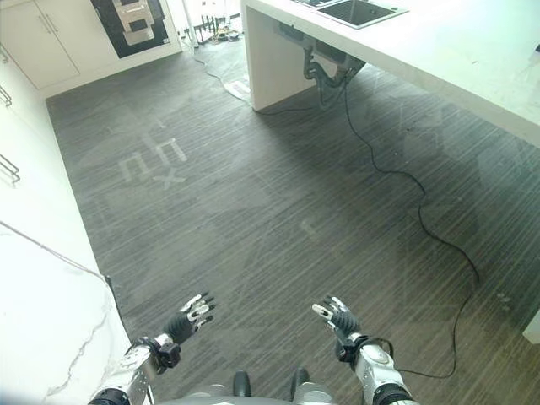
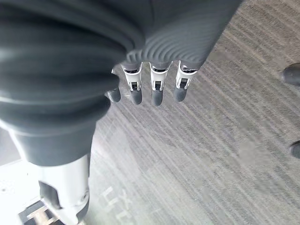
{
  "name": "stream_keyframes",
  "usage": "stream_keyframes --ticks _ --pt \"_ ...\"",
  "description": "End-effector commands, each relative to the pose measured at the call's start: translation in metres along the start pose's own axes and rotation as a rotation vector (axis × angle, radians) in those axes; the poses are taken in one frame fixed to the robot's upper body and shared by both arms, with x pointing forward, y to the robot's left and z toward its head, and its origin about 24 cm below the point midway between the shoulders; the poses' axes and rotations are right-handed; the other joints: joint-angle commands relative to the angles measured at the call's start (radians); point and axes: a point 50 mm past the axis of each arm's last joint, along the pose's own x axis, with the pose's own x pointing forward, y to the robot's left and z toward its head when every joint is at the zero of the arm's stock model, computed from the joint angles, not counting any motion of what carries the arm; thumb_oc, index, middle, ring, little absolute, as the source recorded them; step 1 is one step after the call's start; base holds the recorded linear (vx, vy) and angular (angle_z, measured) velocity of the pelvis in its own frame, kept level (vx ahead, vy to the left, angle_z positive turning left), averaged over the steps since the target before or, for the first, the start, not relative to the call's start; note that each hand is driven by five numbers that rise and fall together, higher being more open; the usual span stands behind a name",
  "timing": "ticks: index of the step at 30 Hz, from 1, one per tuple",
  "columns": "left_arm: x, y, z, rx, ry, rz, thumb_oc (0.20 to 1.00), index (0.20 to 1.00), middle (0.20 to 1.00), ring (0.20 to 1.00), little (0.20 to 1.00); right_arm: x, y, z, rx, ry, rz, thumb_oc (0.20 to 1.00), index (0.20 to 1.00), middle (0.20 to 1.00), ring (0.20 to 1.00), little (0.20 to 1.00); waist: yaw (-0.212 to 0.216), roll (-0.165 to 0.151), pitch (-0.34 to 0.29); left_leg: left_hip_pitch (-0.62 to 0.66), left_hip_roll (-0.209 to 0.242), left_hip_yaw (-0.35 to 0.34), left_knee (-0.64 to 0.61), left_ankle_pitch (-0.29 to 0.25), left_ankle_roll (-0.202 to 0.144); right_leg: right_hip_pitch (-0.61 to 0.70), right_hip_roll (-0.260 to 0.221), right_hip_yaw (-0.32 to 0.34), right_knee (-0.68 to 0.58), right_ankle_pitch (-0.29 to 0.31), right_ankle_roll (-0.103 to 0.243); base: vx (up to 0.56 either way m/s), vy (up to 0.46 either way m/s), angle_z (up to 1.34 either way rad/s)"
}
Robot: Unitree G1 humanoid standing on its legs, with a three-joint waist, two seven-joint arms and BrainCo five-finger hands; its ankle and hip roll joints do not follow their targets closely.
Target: Place the dishes in the dishwasher.
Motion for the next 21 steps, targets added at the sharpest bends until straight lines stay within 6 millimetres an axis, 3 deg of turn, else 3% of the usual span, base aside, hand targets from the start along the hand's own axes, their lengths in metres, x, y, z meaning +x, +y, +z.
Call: stream_keyframes --ticks 1,5,9,14,21 --pt "0.014 -0.005 0.028 0.039 -0.110 -0.028 1.000 1.000 1.000 1.000 1.000 0.005 -0.006 0.034 -0.046 -0.118 -0.002 1.000 1.000 1.000 1.000 1.000 0.002 0.007 -0.027 0.005 0.031 0.077 0.011 -0.080 -0.033 0.006 -0.023 -0.014 0.069 -0.146 0.045 -0.03 -0.001 0.01" --pt "0.014 -0.001 0.018 -0.021 -0.033 0.043 1.000 1.000 1.000 1.000 1.000 0.004 -0.010 0.032 -0.047 -0.091 -0.038 1.000 1.000 1.000 1.000 1.000 0.000 0.003 -0.025 0.009 0.028 0.067 0.012 -0.084 -0.030 0.008 -0.018 -0.003 0.071 -0.149 0.045 0.00 -0.024 0.01" --pt "0.005 0.005 -0.018 -0.118 0.132 0.134 1.000 1.000 1.000 1.000 1.000 0.001 -0.017 0.011 -0.040 0.011 -0.071 1.000 1.000 1.000 1.000 1.000 -0.001 -0.006 -0.029 0.021 0.031 0.069 0.007 -0.090 -0.033 0.020 -0.013 -0.005 0.065 -0.152 0.044 0.04 -0.052 0.02" --pt "-0.014 0.012 -0.049 -0.165 0.223 0.211 1.000 1.000 1.000 1.000 1.000 -0.009 -0.026 -0.013 -0.007 0.090 -0.108 1.000 1.000 1.000 1.000 1.000 -0.004 -0.011 -0.029 0.021 0.039 0.077 0.008 -0.092 -0.037 0.019 -0.009 -0.008 0.066 -0.158 0.041 0.01 -0.052 0.01" --pt "-0.014 0.015 -0.045 -0.246 0.165 0.216 1.000 1.000 1.000 1.000 1.000 -0.013 -0.029 -0.019 0.010 0.088 -0.112 1.000 1.000 1.000 1.000 1.000 -0.009 -0.005 -0.018 0.007 0.051 0.078 0.016 -0.085 -0.043 0.004 0.000 -0.008 0.078 -0.167 0.032 -0.04 -0.074 0.01"
